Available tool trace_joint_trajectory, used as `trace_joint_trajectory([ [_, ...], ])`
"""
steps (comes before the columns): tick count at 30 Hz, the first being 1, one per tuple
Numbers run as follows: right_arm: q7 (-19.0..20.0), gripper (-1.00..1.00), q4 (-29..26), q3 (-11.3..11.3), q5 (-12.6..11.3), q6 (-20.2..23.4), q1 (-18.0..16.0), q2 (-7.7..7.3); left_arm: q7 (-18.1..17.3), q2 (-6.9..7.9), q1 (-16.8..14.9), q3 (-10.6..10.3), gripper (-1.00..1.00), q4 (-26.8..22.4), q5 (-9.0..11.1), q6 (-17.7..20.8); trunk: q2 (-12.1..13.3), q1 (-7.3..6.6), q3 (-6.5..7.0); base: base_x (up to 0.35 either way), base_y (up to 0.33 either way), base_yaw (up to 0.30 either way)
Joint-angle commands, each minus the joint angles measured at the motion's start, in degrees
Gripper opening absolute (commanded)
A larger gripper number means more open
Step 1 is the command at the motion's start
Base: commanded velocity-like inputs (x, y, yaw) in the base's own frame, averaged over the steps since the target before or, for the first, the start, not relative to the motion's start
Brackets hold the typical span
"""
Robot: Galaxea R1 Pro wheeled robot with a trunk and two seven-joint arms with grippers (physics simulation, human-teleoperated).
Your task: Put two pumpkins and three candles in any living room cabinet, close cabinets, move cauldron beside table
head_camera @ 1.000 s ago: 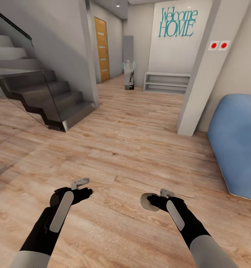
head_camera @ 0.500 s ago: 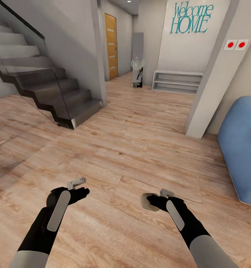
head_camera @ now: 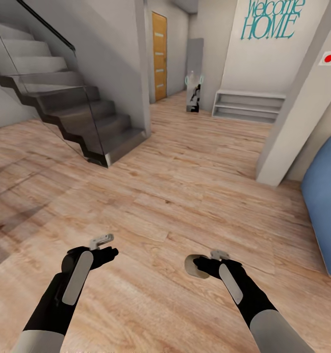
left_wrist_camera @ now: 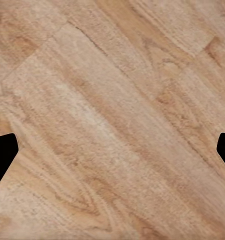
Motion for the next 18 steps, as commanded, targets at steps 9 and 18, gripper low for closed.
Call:
trace_joint_trajectory([
  [9,-0.6,-1.0,-0.1,0.9,-0.6,0.0,0.0,-0.03,0.6,0.58,0.0,0.1,1.0,0.0,0.6,0.0,3.6,-1.99,0.83,0.0,0.0,0.15],
  [18,-0.7,-1.0,-0.2,0.9,-0.6,-0.1,0.0,-0.01,0.5,2.32,0.0,0.4,1.0,0.0,0.8,0.0,7.2,-3.97,1.75,0.0,0.0,0.18],
])
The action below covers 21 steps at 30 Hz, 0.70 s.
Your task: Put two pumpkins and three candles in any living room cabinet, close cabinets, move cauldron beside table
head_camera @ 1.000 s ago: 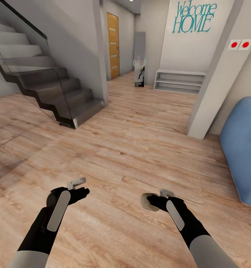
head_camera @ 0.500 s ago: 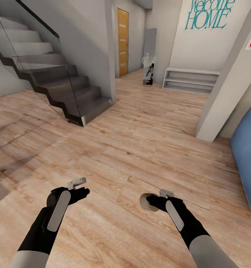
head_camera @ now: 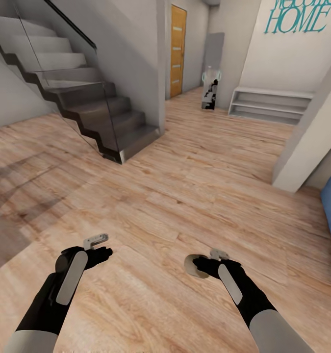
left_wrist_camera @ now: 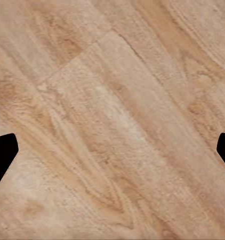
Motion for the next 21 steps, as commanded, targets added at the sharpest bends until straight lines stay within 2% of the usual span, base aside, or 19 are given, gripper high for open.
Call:
trace_joint_trajectory([
  [1,-0.6,-1.0,-0.1,0.2,-0.6,0.1,0.0,-0.01,0.5,0.03,0.0,0.0,1.0,-0.1,0.6,0.1,0.4,-0.23,0.08,0.0,0.0,0.223],
  [8,-0.6,-1.0,-0.1,0.2,-0.6,0.2,0.0,0.1,0.6,0.15,0.0,0.2,1.0,0.2,0.5,0.1,3.2,-1.77,1.07,0.0,0.0,0.255],
  [13,-0.6,-1.0,-0.1,0.2,-0.6,0.3,-0.1,0.13,0.6,0.34,-0.1,3.6,1.0,3.3,0.3,0.1,5.2,-2.87,1.87,0.0,0.0,0.279],
  [17,-0.6,-1.0,-0.1,0.2,-0.6,0.3,-0.1,0.2,0.6,3.17,-0.1,5.1,1.0,6.9,0.5,0.1,6.8,-3.75,2.51,0.0,0.0,0.281],
  [21,-0.6,-1.0,-0.1,0.2,-0.6,0.3,-0.1,0.62,0.5,3.93,-0.2,5.4,1.0,7.9,0.6,0.1,8.4,-4.63,3.21,0.0,0.0,0.281],
])
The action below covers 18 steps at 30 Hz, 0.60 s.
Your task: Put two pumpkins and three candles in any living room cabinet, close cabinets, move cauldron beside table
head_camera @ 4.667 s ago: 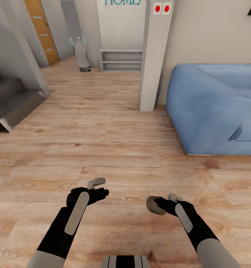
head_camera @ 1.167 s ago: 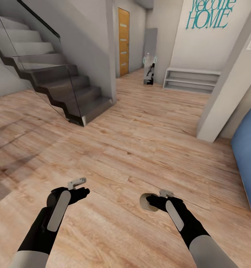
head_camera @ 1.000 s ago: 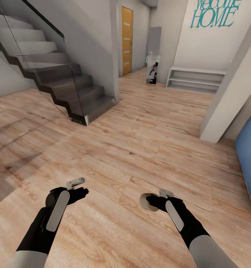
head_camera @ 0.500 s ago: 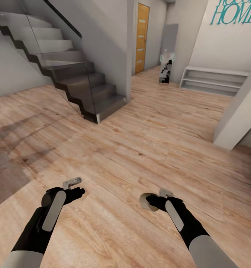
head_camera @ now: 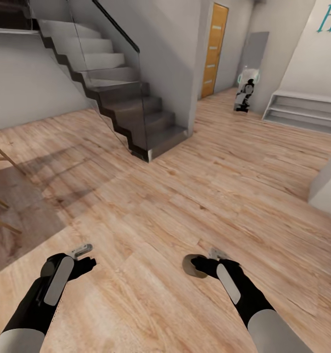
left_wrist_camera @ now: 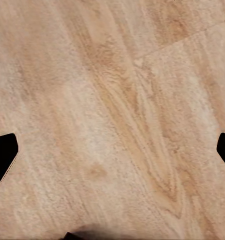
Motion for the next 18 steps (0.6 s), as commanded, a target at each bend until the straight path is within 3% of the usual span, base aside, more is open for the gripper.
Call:
trace_joint_trajectory([
  [1,-0.6,-1.0,-0.1,0.2,-0.6,0.1,0.0,0.02,0.5,0.08,0.0,0.0,1.0,0.0,0.6,0.1,0.4,-0.23,0.14,0.0,0.0,0.282],
  [18,-0.5,-1.0,0.0,0.2,-0.7,0.2,-0.4,0.02,0.4,0.37,0.0,0.0,1.0,0.1,0.7,0.2,7.2,-3.97,3.85,0.0,0.0,0.276],
])
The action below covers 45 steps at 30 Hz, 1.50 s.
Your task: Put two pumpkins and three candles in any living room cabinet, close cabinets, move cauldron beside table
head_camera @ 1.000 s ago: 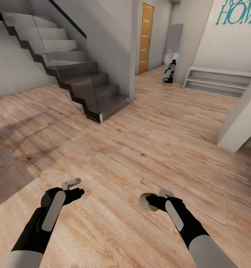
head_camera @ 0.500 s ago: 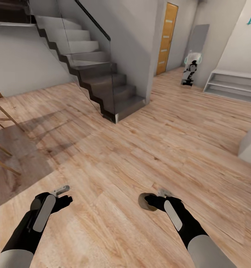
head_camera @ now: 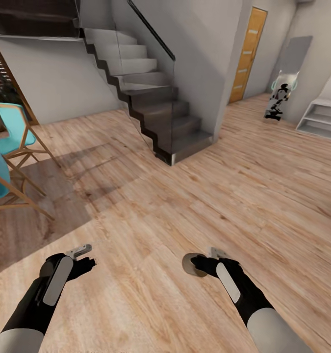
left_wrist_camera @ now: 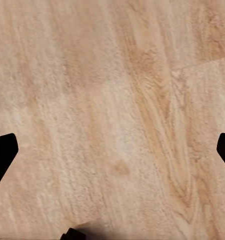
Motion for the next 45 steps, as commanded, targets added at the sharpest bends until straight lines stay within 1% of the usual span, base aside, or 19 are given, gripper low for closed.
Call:
trace_joint_trajectory([
  [1,-0.6,-1.0,-0.1,0.2,-0.7,0.2,-0.1,-0.03,0.5,0.01,0.0,0.0,1.0,-0.1,0.6,0.1,0.4,-0.23,0.18,0.0,0.0,0.273],
  [8,-0.5,-1.0,0.1,0.1,-0.6,0.1,-0.5,-0.03,0.6,-0.04,0.0,0.0,1.0,-0.1,0.5,0.1,3.2,-1.77,1.74,0.0,0.0,0.273],
  [18,-0.3,-1.0,-0.2,0.2,-0.6,-0.6,-0.1,-0.1,0.6,-0.13,0.0,-0.1,1.0,-0.1,0.3,0.1,7.2,-3.96,3.83,0.0,0.0,0.251],
  [21,-0.2,-1.0,-0.2,0.2,-0.7,-4.0,0.3,-0.16,0.6,-0.13,0.0,-0.1,1.0,-0.1,0.3,0.1,8.4,-4.62,4.26,0.0,0.0,0.066],
  [22,-0.1,-1.0,-0.2,0.2,-0.7,-7.8,0.4,-0.21,0.6,-0.15,0.0,-0.1,1.0,-0.1,0.3,0.1,8.8,-4.84,4.42,0.0,0.0,0.019],
  [23,-0.1,-1.0,-0.2,0.3,-0.7,-10.2,0.5,-0.16,0.6,-0.12,0.0,-0.1,1.0,-0.1,0.3,0.1,9.2,-5.06,4.58,0.0,0.0,0.005],
  [34,0.0,-1.0,-0.2,0.3,-0.7,-11.1,0.5,-0.13,0.5,-0.08,0.0,-0.1,1.0,-0.1,0.3,0.1,13.6,-7.48,6.39,0.0,0.0,0.003],
  [44,-0.2,-1.0,-0.2,0.5,-0.7,-10.9,0.5,-0.05,0.5,-0.08,0.0,-0.1,1.0,-0.9,0.6,0.1,13.6,-7.48,6.38,0.0,0.0,0.233],
  [45,-0.3,-1.0,-0.2,0.8,-0.7,-10.9,0.4,-0.05,0.5,-0.08,0.0,-0.1,1.0,-0.9,0.6,0.1,14.0,-7.7,6.56,0.0,0.0,0.28],
])
